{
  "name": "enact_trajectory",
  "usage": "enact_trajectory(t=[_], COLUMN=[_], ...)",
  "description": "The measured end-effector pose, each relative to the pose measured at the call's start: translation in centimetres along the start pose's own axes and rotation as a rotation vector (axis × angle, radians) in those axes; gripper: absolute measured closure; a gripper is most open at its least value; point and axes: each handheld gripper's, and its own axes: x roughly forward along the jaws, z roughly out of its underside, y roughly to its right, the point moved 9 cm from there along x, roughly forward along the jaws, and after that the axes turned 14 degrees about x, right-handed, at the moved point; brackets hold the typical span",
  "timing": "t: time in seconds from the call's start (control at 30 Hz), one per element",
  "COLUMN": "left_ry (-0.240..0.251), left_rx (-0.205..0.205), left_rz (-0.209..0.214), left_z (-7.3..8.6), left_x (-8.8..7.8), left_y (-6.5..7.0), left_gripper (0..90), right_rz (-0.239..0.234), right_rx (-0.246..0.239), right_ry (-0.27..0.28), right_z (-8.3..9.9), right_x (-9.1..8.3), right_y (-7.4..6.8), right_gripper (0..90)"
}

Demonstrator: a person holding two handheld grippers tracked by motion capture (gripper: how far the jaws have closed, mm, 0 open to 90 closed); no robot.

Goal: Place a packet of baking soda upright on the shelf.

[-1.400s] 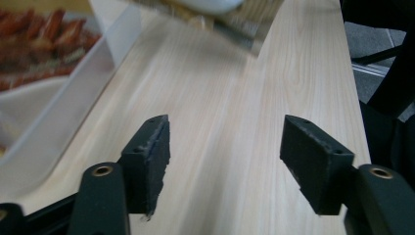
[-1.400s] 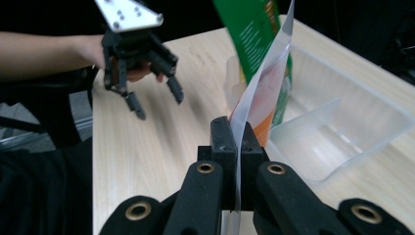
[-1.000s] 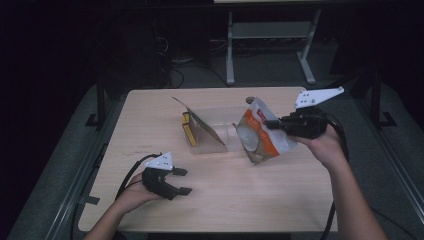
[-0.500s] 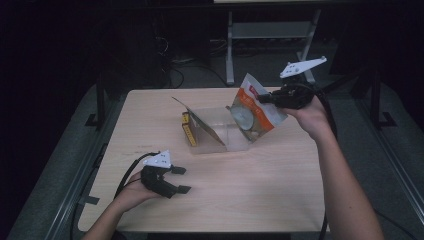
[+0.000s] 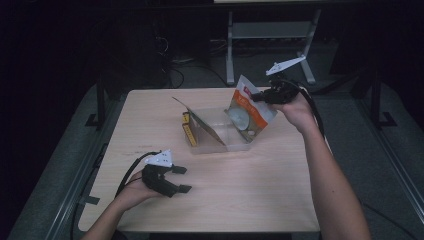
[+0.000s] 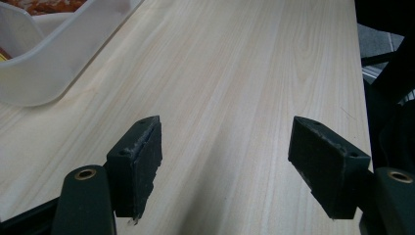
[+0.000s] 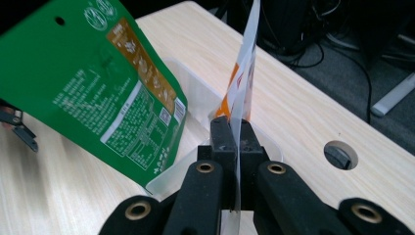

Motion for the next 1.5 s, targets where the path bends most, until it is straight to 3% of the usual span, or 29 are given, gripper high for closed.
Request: enact_trajectory(t=[0.37,0.53,0.63,0.8,1.13,1.5], left_ry=[-0.006,-0.009,-0.015,-0.026,-0.043,-0.053], left_rx=[0.005,0.003,0.001,0.013,0.004,0.047], left_rz=[0.009,0.010,0.007,0.005,0.007,-0.006], left_z=[0.2,0.2,0.3,0.4,0.6,0.8], left_x=[0.0,0.1,0.1,0.1,0.2,0.2], left_y=[0.1,0.1,0.1,0.0,0.2,0.1], left_gripper=[27.3,26.1,25.3,23.2,20.5,18.7], right_rz=[0.048,0.036,0.044,0.064,0.072,0.054], right_rx=[0.002,0.032,0.031,0.035,0.027,0.012], right_ry=[-0.061,-0.012,0.018,0.048,0.092,0.116], right_z=[0.7,0.4,0.4,1.0,3.7,8.4], right_x=[2.4,1.7,0.8,-0.9,-3.8,-5.4], right_y=[0.1,0.2,0.3,0.5,0.3,-1.3], right_gripper=[86.6,66.4,49.0,33.7,25.2,24.5])
